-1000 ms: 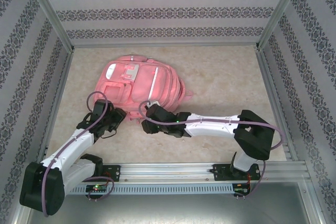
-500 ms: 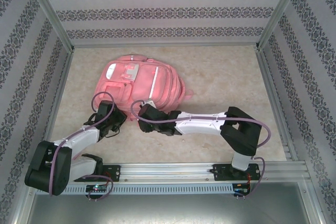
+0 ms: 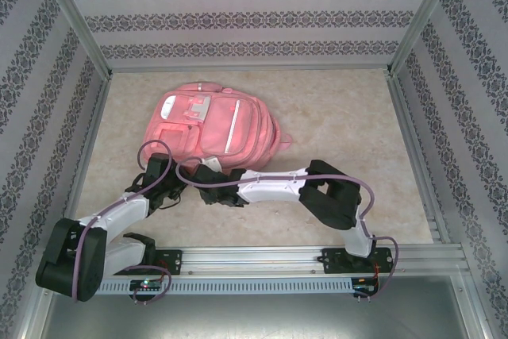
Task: Pack the student bag
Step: Zip the student bag at the middle-left of the table.
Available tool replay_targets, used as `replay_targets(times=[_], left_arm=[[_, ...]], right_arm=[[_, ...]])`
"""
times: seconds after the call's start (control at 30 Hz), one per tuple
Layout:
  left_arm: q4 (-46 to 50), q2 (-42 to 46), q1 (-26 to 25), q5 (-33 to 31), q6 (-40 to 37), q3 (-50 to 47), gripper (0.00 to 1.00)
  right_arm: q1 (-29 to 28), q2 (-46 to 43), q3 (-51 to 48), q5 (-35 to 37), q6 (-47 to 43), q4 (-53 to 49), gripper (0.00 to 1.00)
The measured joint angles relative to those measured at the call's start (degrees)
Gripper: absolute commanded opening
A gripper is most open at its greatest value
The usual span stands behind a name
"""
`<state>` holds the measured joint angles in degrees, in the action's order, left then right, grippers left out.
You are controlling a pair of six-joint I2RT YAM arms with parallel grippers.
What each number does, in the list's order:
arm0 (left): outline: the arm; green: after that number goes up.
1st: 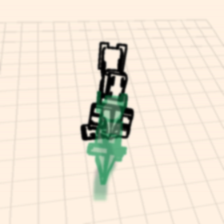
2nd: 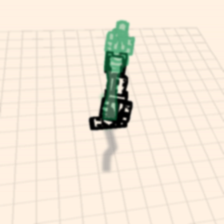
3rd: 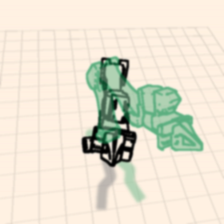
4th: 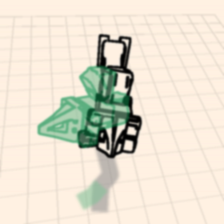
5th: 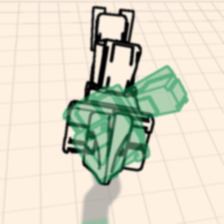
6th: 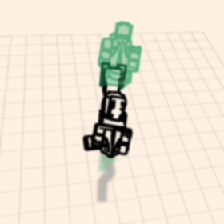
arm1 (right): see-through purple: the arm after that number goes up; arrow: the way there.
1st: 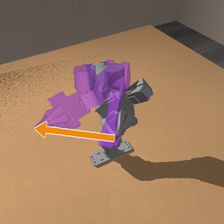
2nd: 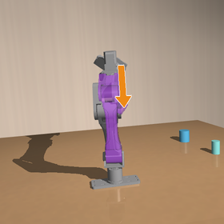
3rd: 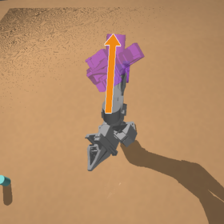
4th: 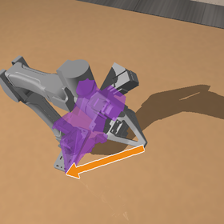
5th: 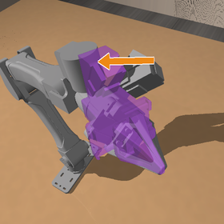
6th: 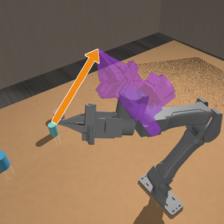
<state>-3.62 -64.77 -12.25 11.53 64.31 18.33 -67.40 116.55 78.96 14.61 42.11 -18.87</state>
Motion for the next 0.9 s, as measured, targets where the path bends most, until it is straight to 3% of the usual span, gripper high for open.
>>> replay_targets(times=[0.53, 0.8, 0.9], left_arm=[[0.15, 1.86, 0.00, 0.04, 0.00, -0.87, 0.08], [0.15, 1.86, 0.00, 0.04, 0.00, -0.87, 0.08], [0.15, 1.86, 0.00, 0.04, 0.00, -0.87, 0.08]], right_arm=[[-1.14, 7.80, 9.75, 4.72, 1.07, -7.19, 0.46], [-1.11, 9.62, 12.20, 7.80, 1.44, -11.30, 0.30], [-1.11, 9.88, 12.98, 9.18, 1.49, -13.31, 0.28]])
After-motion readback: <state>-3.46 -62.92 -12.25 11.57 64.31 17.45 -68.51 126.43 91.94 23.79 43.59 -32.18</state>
